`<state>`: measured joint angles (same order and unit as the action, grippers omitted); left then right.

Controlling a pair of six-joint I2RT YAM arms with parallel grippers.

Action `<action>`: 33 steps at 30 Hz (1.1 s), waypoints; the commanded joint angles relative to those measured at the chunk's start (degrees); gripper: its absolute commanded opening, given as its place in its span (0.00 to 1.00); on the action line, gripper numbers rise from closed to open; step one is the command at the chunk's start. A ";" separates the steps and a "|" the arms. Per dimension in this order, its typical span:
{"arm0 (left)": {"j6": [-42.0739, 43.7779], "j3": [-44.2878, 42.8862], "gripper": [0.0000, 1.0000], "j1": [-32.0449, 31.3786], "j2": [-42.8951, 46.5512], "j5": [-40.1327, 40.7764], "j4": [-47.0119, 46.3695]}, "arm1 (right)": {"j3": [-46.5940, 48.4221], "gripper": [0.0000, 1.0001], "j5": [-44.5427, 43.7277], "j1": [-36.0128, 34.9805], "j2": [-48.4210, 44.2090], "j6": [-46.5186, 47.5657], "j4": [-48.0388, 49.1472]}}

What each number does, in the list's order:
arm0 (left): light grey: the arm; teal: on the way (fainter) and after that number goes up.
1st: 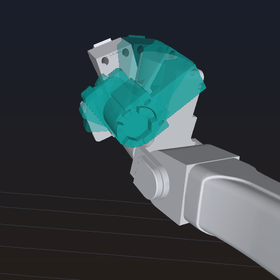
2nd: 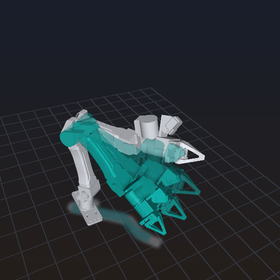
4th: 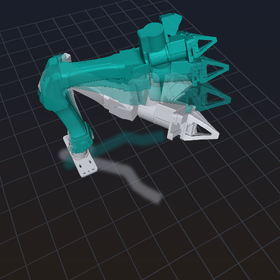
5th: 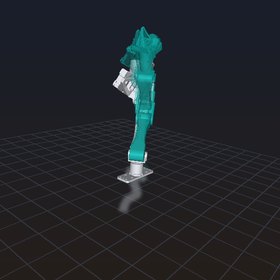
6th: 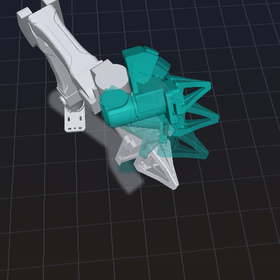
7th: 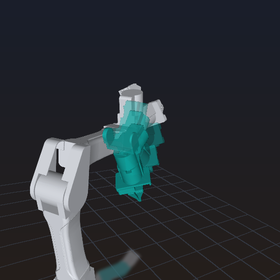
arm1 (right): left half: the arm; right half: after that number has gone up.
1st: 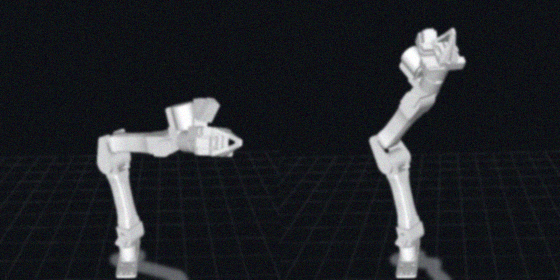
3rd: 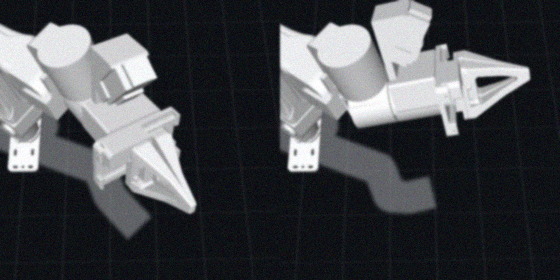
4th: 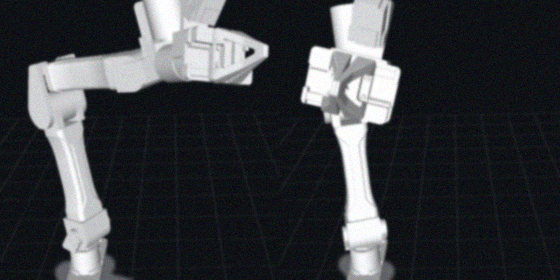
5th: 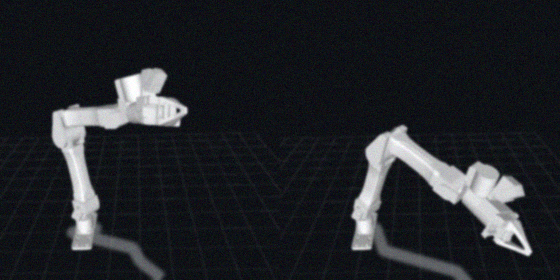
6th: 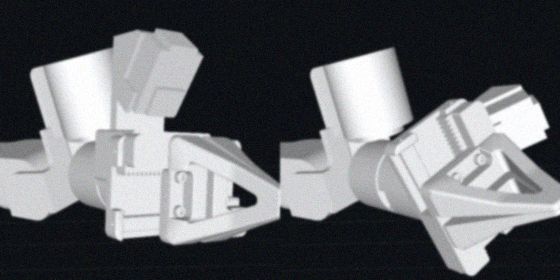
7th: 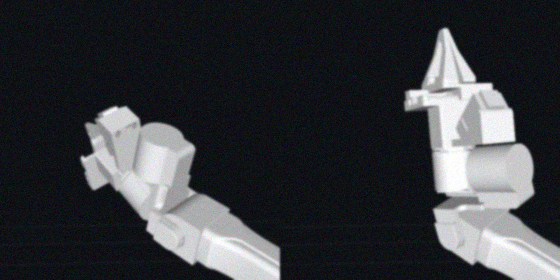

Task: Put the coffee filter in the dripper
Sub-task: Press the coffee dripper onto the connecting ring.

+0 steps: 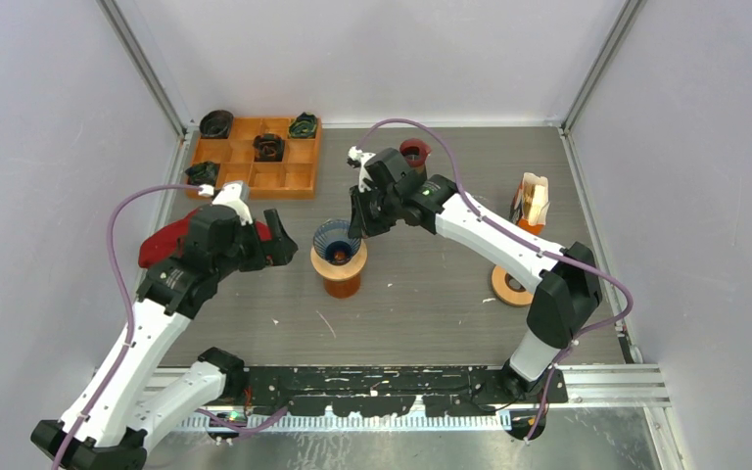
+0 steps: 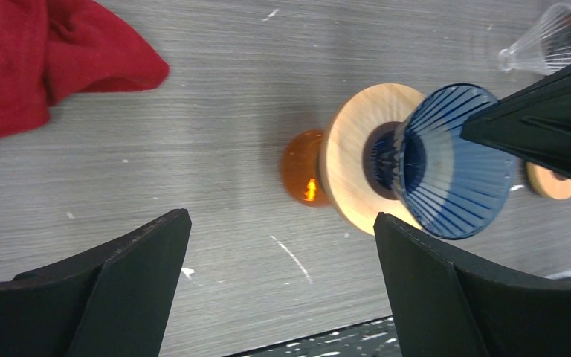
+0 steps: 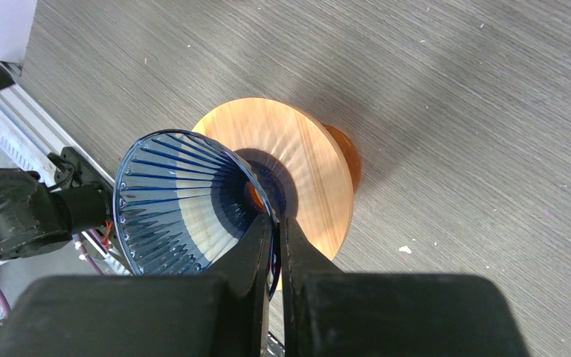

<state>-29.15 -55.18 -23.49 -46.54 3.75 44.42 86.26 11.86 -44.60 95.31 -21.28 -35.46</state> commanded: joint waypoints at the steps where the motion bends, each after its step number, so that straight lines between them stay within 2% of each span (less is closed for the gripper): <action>1: -7.13 -2.16 0.96 0.37 -1.55 -6.27 -5.45 | 1.36 0.01 -0.93 -0.57 -0.27 0.64 2.66; 6: -10.32 -2.05 0.89 0.37 -4.79 -11.26 -8.93 | 1.52 0.01 -2.42 -1.01 0.14 1.12 1.91; 14: -12.94 -1.67 0.72 0.37 -8.72 -15.59 -13.80 | 2.00 0.01 -4.19 -1.78 1.05 1.81 0.55; 24: -13.73 -0.67 0.43 0.37 -13.44 -18.06 -15.53 | 1.95 0.01 -5.40 -2.33 2.15 2.41 -0.88; 28: -13.99 -0.33 0.27 0.34 -14.30 -18.64 -16.29 | 1.26 0.01 -5.50 -2.47 2.49 2.40 -1.01; 33: -13.92 -0.04 0.16 0.37 -14.95 -18.70 -16.11 | -0.16 0.01 -5.95 -2.56 2.98 2.68 -1.10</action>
<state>-43.18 -55.16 -23.49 -61.39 -13.52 31.57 87.13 8.25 -46.44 96.14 -20.05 -35.59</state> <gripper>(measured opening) 0.202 0.100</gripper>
